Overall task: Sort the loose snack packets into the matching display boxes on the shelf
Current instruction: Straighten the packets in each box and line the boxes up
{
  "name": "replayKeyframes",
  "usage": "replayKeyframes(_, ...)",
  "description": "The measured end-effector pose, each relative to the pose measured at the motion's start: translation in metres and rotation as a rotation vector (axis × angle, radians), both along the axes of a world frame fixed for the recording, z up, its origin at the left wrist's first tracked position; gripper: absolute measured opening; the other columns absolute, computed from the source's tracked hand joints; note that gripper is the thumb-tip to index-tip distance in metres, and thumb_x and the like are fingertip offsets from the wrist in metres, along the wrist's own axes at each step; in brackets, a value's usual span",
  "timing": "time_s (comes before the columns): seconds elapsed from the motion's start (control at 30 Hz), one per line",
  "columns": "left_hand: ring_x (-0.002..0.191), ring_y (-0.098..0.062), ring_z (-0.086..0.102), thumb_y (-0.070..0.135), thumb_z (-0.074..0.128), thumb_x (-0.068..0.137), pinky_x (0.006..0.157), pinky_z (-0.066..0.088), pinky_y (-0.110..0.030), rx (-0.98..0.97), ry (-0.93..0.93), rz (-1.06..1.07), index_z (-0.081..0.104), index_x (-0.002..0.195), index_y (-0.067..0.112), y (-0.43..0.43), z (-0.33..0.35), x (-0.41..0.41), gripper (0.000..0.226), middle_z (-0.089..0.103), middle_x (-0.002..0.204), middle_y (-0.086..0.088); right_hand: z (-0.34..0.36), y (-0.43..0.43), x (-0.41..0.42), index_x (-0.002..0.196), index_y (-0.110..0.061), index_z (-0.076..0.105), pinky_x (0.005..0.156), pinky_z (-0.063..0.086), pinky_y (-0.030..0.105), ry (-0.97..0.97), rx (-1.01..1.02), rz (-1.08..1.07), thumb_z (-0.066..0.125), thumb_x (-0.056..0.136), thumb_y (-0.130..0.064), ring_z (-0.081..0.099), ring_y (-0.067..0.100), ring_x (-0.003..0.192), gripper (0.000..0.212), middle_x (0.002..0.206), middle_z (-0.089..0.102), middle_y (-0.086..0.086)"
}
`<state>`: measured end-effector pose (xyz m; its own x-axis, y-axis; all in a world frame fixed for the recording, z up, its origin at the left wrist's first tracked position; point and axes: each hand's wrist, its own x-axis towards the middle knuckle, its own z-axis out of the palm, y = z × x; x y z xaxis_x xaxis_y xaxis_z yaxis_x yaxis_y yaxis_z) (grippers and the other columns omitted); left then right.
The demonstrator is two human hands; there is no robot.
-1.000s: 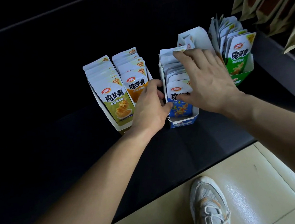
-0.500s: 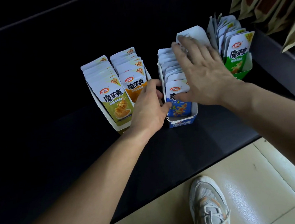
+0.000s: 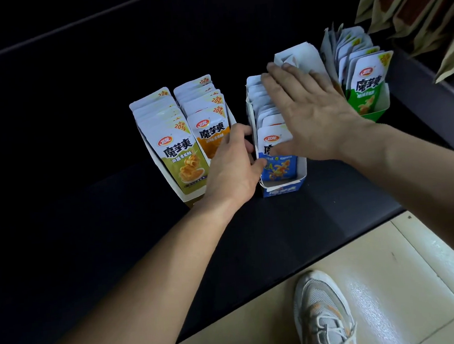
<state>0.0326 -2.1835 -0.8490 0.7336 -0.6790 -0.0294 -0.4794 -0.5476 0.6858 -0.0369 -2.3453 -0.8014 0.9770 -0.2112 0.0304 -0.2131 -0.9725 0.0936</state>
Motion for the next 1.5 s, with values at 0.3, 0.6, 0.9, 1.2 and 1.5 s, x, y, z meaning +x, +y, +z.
replayKeyframes(0.3, 0.083, -0.010, 0.058, 0.025, 0.076, 0.088, 0.071, 0.044, -0.025, -0.016, -0.002, -0.009, 0.044, 0.133, 0.023, 0.000, -0.001, 0.001, 0.054, 0.056, 0.104, 0.008, -0.006, 0.004, -0.013, 0.157, -0.020, 0.014, 0.121, 0.017, 0.050, -0.044, 0.023, -0.029, 0.084, 0.053, -0.067, 0.015, 0.032, 0.150, 0.134, 0.162, 0.018, 0.010)
replayKeyframes(0.6, 0.076, -0.006, 0.057, 0.023, 0.076, 0.088, 0.061, 0.039, -0.017, -0.012, 0.002, -0.005, 0.044, 0.133, 0.024, -0.001, -0.002, 0.001, 0.055, 0.055, 0.102, 0.008, -0.012, 0.006, -0.017, 0.155, -0.019, 0.028, 0.116, 0.027, 0.052, -0.134, -0.010, -0.010, 0.086, 0.067, -0.049, 0.030, 0.034, 0.144, 0.109, 0.158, 0.032, 0.011)
replayKeyframes(0.9, 0.086, -0.012, 0.061, 0.025, 0.076, 0.089, 0.071, 0.047, -0.026, -0.010, -0.005, -0.001, 0.042, 0.136, 0.024, -0.002, 0.000, -0.001, 0.057, 0.059, 0.107, 0.007, -0.014, 0.010, -0.020, 0.157, -0.019, 0.017, 0.116, 0.026, 0.052, -0.137, 0.038, -0.045, 0.079, 0.066, -0.061, 0.023, 0.035, 0.147, 0.117, 0.161, 0.020, 0.012)
replayKeyframes(1.2, 0.088, -0.012, 0.060, 0.036, 0.071, 0.091, 0.065, 0.042, -0.017, -0.074, 0.029, 0.052, 0.050, 0.131, 0.019, -0.005, 0.006, -0.002, 0.048, 0.063, 0.095, 0.005, -0.023, 0.008, -0.037, 0.152, -0.014, 0.030, 0.107, 0.039, 0.051, -0.301, 0.238, -0.141, 0.064, 0.073, -0.067, 0.037, 0.034, 0.135, 0.101, 0.148, 0.037, 0.012)
replayKeyframes(1.5, 0.087, -0.017, 0.061, 0.026, 0.068, 0.093, 0.076, 0.053, -0.039, -0.050, -0.038, 0.119, 0.049, 0.124, 0.020, -0.014, 0.001, -0.003, 0.037, 0.062, 0.084, 0.006, -0.023, -0.007, -0.008, 0.154, -0.017, 0.024, 0.102, 0.041, 0.055, -0.223, 0.063, -0.155, 0.066, 0.073, -0.072, 0.044, 0.039, 0.128, 0.107, 0.145, 0.042, 0.014)
